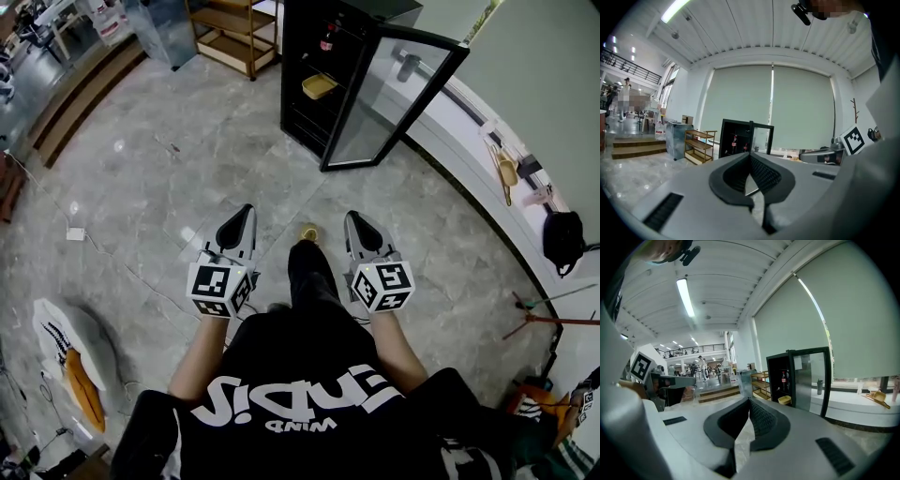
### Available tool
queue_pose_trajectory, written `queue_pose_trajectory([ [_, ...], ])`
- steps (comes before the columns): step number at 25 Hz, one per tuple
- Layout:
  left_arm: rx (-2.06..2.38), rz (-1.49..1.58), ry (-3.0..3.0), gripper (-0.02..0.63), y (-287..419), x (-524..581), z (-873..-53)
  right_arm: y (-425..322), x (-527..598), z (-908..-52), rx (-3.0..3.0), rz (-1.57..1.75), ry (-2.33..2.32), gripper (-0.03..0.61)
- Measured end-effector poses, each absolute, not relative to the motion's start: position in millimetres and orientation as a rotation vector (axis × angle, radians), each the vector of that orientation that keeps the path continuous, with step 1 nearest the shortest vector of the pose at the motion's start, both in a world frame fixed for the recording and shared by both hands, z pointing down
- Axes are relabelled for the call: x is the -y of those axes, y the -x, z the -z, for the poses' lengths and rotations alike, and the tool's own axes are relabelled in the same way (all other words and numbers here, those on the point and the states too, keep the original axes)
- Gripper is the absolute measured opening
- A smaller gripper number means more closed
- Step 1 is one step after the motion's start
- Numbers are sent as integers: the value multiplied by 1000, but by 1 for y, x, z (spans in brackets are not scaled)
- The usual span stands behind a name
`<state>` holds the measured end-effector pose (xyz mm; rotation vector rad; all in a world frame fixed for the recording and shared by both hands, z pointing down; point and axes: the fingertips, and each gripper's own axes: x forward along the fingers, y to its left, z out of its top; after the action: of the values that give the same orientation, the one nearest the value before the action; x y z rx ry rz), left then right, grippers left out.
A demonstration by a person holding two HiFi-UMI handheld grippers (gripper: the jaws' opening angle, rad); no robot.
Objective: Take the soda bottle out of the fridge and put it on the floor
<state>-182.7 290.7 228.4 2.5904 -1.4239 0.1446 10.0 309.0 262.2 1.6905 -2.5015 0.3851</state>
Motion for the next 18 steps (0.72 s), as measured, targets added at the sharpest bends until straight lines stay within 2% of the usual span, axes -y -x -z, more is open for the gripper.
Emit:
queue_pose_trajectory([
  [11,1414,-148,-2594,6,171,-192,-230,-18,-204,-264,2510,-385,-1688,23],
  [18,1418,-134,-2604,6,141,-110,-213,-44,-124,-243,2520,-342,-1675,23],
])
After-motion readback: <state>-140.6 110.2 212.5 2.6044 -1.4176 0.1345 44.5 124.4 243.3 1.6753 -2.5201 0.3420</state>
